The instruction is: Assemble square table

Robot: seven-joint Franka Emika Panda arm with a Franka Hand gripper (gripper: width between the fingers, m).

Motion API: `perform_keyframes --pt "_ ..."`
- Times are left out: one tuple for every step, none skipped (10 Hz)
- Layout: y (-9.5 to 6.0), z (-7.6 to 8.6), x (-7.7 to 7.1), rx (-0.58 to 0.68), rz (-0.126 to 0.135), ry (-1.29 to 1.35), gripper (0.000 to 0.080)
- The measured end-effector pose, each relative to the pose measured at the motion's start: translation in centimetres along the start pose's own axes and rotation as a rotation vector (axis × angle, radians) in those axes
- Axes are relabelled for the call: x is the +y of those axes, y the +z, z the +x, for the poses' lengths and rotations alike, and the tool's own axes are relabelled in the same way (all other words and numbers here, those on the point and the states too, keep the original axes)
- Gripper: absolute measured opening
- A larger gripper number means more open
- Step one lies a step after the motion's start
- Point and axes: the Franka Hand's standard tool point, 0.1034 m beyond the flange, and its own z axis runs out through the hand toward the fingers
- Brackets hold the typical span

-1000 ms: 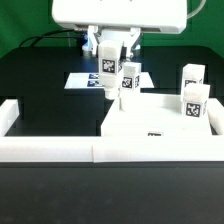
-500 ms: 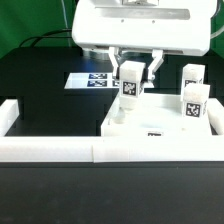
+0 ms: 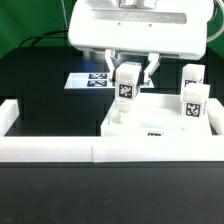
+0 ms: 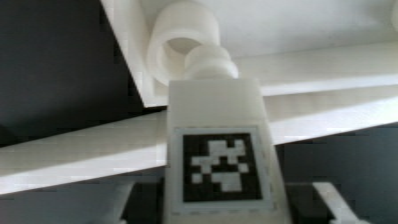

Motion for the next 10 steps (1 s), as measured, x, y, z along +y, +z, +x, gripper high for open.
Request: perform_keyframes --pt "0.0 -0.2 0.2 0.001 -0.002 -0.003 0.0291" --pt "0.0 -0.3 0.4 0.01 -0.004 -0.009 0.0291" --pt "-0.1 -0.5 0.8 0.021 -0.007 -0.014 0.0291" --pt "0.0 -0.4 0.8 0.025 -0.007 -0.015 0.0291" --pt "0.1 -0.3 0.7 0.031 -0.008 -0.017 0.0291" --pt "0.3 -0.3 0.7 0.037 -0.011 -0.021 0.0291" --pt "0.6 -0.6 0.7 0.035 -0.015 -0.026 0.0291" --pt "0.7 -0.7 0.6 0.036 -0.015 -0.029 0.0291" --pt "1.0 -1.0 0.4 0.032 -0.017 -0.036 0.0291" --pt "1.2 -1.1 0.3 0.031 -0.019 -0.041 0.0291"
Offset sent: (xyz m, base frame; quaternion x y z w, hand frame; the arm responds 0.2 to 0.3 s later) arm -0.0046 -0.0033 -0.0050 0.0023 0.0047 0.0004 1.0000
